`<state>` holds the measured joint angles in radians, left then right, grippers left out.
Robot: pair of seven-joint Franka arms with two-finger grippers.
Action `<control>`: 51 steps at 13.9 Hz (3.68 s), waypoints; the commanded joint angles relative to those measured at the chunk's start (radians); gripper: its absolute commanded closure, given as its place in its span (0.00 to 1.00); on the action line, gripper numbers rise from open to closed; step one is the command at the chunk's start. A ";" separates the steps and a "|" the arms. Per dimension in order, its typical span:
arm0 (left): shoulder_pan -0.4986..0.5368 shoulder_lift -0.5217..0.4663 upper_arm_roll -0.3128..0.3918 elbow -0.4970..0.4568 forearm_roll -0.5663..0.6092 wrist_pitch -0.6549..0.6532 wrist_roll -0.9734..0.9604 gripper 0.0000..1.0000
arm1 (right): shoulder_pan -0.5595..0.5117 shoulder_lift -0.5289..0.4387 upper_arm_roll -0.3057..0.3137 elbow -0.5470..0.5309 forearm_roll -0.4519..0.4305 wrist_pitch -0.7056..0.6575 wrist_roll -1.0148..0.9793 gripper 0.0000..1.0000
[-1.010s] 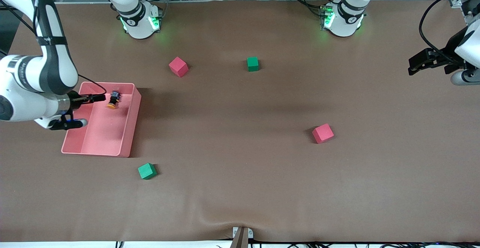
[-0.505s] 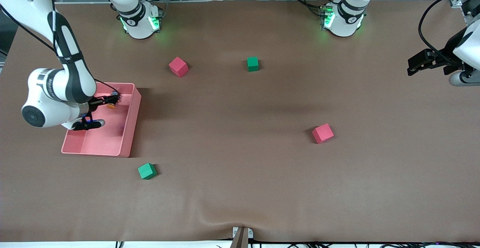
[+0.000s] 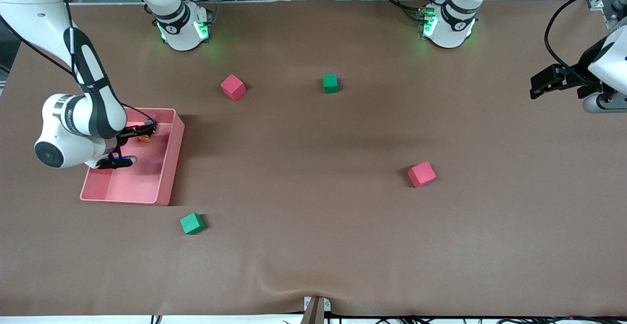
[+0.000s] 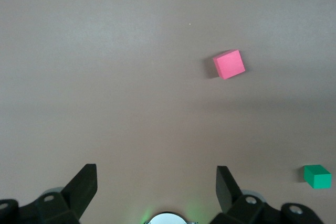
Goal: Place and upright button with both arms
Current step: 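Lower the right gripper and close it on the yellow button's base, then lift the button out of the tray with the right gripper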
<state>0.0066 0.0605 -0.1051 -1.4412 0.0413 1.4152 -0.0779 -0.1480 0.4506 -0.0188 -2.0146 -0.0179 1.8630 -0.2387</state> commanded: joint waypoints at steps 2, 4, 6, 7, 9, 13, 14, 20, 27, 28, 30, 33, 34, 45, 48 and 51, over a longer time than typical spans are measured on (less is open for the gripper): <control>-0.001 0.007 -0.004 0.010 0.002 -0.012 0.020 0.00 | -0.015 0.016 0.003 -0.030 -0.017 0.060 -0.005 0.00; -0.002 0.007 -0.004 0.010 0.002 -0.012 0.021 0.00 | -0.013 0.020 0.003 -0.049 -0.017 0.097 0.002 0.00; -0.002 0.007 -0.005 0.010 0.002 -0.012 0.021 0.00 | -0.010 0.031 0.003 -0.050 -0.017 0.107 0.006 0.00; -0.002 0.009 -0.005 0.009 0.002 -0.012 0.021 0.00 | -0.008 0.045 0.003 -0.050 -0.017 0.108 0.007 0.00; -0.002 0.013 -0.005 0.010 0.002 -0.012 0.021 0.00 | -0.007 0.057 0.002 -0.052 -0.017 0.108 0.007 0.00; -0.004 0.015 -0.005 0.012 0.002 -0.012 0.021 0.00 | -0.007 0.066 -0.001 -0.061 -0.016 0.108 0.007 0.00; -0.004 0.013 -0.007 0.012 0.002 -0.012 0.021 0.00 | -0.005 0.066 -0.001 -0.067 -0.016 0.107 0.009 0.01; -0.007 0.015 -0.008 0.015 0.002 -0.010 0.021 0.00 | -0.001 0.066 -0.010 -0.066 -0.016 0.099 0.009 0.32; -0.010 0.027 -0.019 0.016 0.002 -0.008 0.021 0.00 | 0.015 0.065 -0.010 -0.066 -0.016 0.052 0.013 0.91; -0.008 0.027 -0.022 0.018 0.002 -0.008 0.020 0.00 | 0.015 0.062 -0.010 -0.064 -0.014 0.032 0.019 0.95; -0.008 0.027 -0.024 0.018 0.002 -0.008 0.020 0.00 | 0.015 0.045 -0.010 -0.049 -0.010 0.003 0.019 0.99; -0.008 0.027 -0.024 0.018 0.002 -0.007 0.020 0.00 | 0.015 0.007 -0.009 0.034 -0.002 -0.108 0.019 0.99; -0.008 0.027 -0.024 0.018 0.002 -0.007 0.020 0.00 | 0.016 0.000 -0.007 0.069 -0.002 -0.126 0.018 0.99; 0.001 0.058 -0.022 0.016 0.003 0.024 0.018 0.00 | 0.227 -0.090 0.003 0.324 0.194 -0.251 -0.042 0.96; 0.004 0.084 -0.022 0.018 0.005 0.037 0.018 0.00 | 0.388 -0.081 0.002 0.364 0.197 -0.240 -0.031 0.95; 0.010 0.110 -0.019 0.018 0.003 0.045 0.010 0.00 | 0.525 -0.076 0.002 0.364 0.292 -0.234 0.048 0.94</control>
<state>0.0089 0.1504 -0.1230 -1.4413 0.0413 1.4579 -0.0756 0.3133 0.3677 0.0001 -1.6634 0.2039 1.6358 -0.2268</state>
